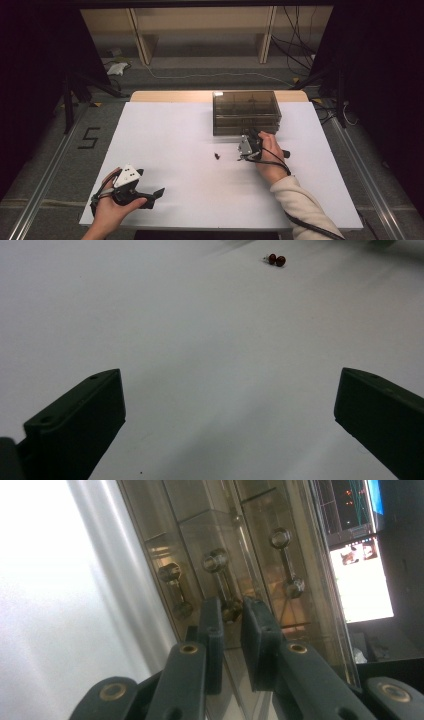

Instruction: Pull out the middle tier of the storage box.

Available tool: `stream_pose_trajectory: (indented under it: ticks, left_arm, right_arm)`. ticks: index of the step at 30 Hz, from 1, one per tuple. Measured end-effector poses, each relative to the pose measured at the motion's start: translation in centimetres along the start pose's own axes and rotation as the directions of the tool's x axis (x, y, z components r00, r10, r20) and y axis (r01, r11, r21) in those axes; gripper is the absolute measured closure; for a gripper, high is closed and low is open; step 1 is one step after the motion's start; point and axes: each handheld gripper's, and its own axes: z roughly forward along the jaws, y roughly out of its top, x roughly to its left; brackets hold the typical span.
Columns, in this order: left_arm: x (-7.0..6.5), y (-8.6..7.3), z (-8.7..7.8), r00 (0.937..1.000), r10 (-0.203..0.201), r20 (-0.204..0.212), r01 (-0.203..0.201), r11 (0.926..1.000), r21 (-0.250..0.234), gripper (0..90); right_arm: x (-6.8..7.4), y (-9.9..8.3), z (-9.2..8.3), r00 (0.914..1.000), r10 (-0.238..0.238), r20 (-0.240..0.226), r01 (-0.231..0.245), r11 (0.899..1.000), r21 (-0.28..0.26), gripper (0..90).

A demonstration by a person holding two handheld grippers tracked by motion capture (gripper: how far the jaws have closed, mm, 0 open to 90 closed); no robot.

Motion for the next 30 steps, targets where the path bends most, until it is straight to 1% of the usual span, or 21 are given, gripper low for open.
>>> stream_pose_trajectory:
  ticks: [2,5,6,8,10,13,14,17,18,19,23,30]
  left_arm:
    - [-0.01,0.0,-0.02,1.0,0.0,0.0,0.0,1.0,-0.001,0.0]
    - [-0.01,0.0,-0.02,1.0,0.001,0.0,-0.001,1.0,0.0,0.0]
    - [-0.01,0.0,-0.02,1.0,0.001,-0.001,-0.001,1.0,0.0,0.0]
    - [-0.03,0.01,-0.03,1.0,0.001,-0.001,-0.001,1.0,0.0,0.0]
    - [-0.04,0.01,-0.04,1.0,0.002,-0.002,-0.002,1.0,-0.001,0.0]
    - [-0.03,0.0,-0.03,1.0,0.002,-0.002,-0.002,1.0,0.0,0.0]
    - [-0.02,0.0,-0.02,1.0,0.001,-0.002,-0.001,1.0,0.0,0.0]
    - [-0.02,0.0,-0.02,1.0,0.001,-0.003,-0.001,1.0,0.0,0.0]
    - [-0.02,0.0,-0.02,1.0,0.002,-0.003,-0.002,1.0,0.0,0.0]
    - [-0.02,0.0,-0.02,1.0,0.001,-0.002,-0.001,1.0,0.0,0.0]
    - [-0.04,-0.01,-0.03,1.0,0.002,-0.003,-0.002,1.0,0.0,0.0]
    - [-0.09,0.0,-0.01,1.0,0.005,-0.004,-0.005,1.0,-0.001,0.0]
  right_arm:
    - [0.05,0.02,-0.1,1.0,0.008,-0.005,-0.008,1.0,0.007,80.4]
    - [0.03,-0.05,-0.18,1.0,-0.002,-0.004,0.002,1.0,-0.002,80.4]
    - [0.11,-0.01,-0.32,1.0,0.008,-0.004,-0.008,1.0,0.007,80.4]
    - [0.1,-0.02,-0.34,0.9999,0.009,-0.007,-0.009,1.0,0.006,80.4]
    - [0.07,-0.04,-0.35,1.0,0.001,-0.008,-0.001,1.0,0.002,80.4]
    - [0.11,-0.03,-0.37,0.9999,0.007,-0.007,-0.007,1.0,0.003,80.4]
    - [0.08,-0.04,-0.38,1.0,-0.001,-0.004,0.001,1.0,0.002,80.4]
    - [0.12,-0.04,-0.41,0.9999,0.014,-0.006,-0.014,1.0,0.003,80.4]
    - [0.08,-0.06,-0.41,1.0,0.007,-0.006,-0.007,1.0,0.0,80.4]
    - [0.13,-0.04,-0.43,0.9999,0.014,-0.005,-0.014,1.0,0.003,80.4]
    - [0.11,-0.07,-0.5,0.9999,0.007,-0.01,-0.007,1.0,0.001,80.3]
    - [0.31,-0.14,-0.99,0.9997,0.021,-0.012,-0.021,1.0,0.001,80.4]
